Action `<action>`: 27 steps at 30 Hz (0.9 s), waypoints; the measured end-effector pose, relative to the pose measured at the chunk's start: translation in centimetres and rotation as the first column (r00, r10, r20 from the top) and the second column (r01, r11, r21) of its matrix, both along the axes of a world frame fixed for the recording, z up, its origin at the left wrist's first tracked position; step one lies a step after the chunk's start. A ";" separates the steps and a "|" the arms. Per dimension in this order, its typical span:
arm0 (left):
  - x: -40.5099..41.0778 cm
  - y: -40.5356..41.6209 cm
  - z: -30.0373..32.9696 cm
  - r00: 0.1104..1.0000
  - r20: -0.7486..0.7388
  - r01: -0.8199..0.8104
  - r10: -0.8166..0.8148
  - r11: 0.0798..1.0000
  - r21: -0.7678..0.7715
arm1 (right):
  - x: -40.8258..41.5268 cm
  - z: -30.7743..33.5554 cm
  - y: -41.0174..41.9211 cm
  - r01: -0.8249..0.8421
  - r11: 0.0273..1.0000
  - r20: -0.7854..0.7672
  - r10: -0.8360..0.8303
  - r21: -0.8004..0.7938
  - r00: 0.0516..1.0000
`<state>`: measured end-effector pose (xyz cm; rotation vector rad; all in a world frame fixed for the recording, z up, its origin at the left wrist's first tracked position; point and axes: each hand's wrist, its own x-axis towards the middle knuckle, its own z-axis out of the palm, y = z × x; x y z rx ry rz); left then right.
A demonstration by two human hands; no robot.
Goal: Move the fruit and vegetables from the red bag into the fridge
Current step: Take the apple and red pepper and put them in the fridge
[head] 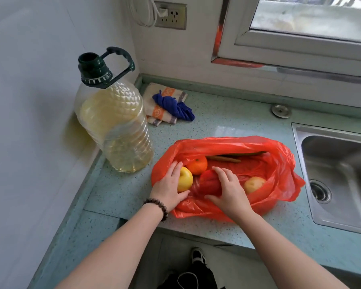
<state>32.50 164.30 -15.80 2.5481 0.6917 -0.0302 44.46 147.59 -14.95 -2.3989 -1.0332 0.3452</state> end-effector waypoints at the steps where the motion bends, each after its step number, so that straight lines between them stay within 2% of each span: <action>1: -0.1 -0.2 0.3 1.000 0.017 0.010 -0.010 1.000 -0.002 | -0.1 0.4 -0.4 0.029 0.999 0.002 -0.029 0.022 1.000; 6: 0.2 -1.2 1.9 0.979 0.179 0.092 -0.096 0.995 0.028 | -0.8 2.2 -2.2 0.148 0.983 0.011 -0.150 0.111 0.989; 11: 1.2 -2.9 4.2 0.945 0.278 0.170 -0.170 0.985 0.025 | -1.6 3.7 -4.3 0.262 0.948 0.015 -0.269 0.181 0.963; 16: 3.3 -6.1 6.3 0.890 0.353 0.295 -0.289 0.955 0.035 | -2.7 5.4 -8.7 0.435 0.856 0.027 -0.460 0.278 0.888; 21: 6.0 -12.4 7.2 0.811 0.383 0.478 -0.444 0.878 0.006 | -5.0 7.1 -15.8 0.596 0.742 0.062 -0.641 0.307 0.765; 27: 7.5 -23.3 8.1 0.669 0.393 0.698 -0.631 0.715 -0.041 | -9.4 8.5 -25.7 0.795 0.508 0.068 -0.853 0.330 0.517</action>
